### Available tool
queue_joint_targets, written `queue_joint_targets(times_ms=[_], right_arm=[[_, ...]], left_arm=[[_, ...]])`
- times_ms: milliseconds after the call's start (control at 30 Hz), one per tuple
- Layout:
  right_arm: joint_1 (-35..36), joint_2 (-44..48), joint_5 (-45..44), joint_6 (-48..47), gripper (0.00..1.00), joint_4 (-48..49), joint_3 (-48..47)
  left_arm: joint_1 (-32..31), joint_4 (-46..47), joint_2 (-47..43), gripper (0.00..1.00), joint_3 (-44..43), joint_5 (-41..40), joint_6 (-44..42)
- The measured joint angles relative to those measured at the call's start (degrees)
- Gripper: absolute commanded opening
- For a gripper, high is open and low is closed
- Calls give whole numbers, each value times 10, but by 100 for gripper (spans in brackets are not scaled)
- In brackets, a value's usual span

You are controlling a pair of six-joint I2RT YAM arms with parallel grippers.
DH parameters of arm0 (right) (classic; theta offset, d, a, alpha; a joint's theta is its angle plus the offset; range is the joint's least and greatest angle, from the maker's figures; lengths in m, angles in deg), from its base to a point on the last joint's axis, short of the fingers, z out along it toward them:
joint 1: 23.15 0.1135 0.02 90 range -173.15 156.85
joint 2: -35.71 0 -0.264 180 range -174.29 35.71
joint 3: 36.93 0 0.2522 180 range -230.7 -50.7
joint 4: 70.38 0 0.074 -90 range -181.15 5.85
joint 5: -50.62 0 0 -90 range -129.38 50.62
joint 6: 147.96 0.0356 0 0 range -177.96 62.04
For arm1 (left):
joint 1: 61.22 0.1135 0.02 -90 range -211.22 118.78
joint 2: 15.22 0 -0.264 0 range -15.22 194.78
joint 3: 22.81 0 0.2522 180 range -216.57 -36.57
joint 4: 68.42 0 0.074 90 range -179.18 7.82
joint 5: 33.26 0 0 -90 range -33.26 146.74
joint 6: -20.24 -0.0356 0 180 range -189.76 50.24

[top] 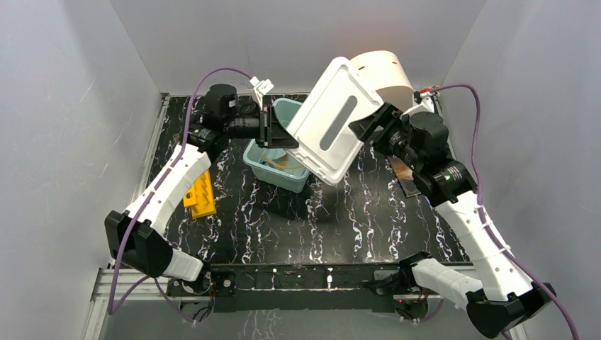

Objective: Organize the chemistry lab equipment

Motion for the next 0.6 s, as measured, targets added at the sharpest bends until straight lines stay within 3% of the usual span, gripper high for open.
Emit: queue_joint_targets(times_ms=[200,600], right_arm=[[0,-47,50,-26,81,27,-24],[-20,-168,124,-25,80,18,-50]], left_arm=[[58,-27,-6,0,10,39,-28],[137,-28,-7,0,18,39,-26]])
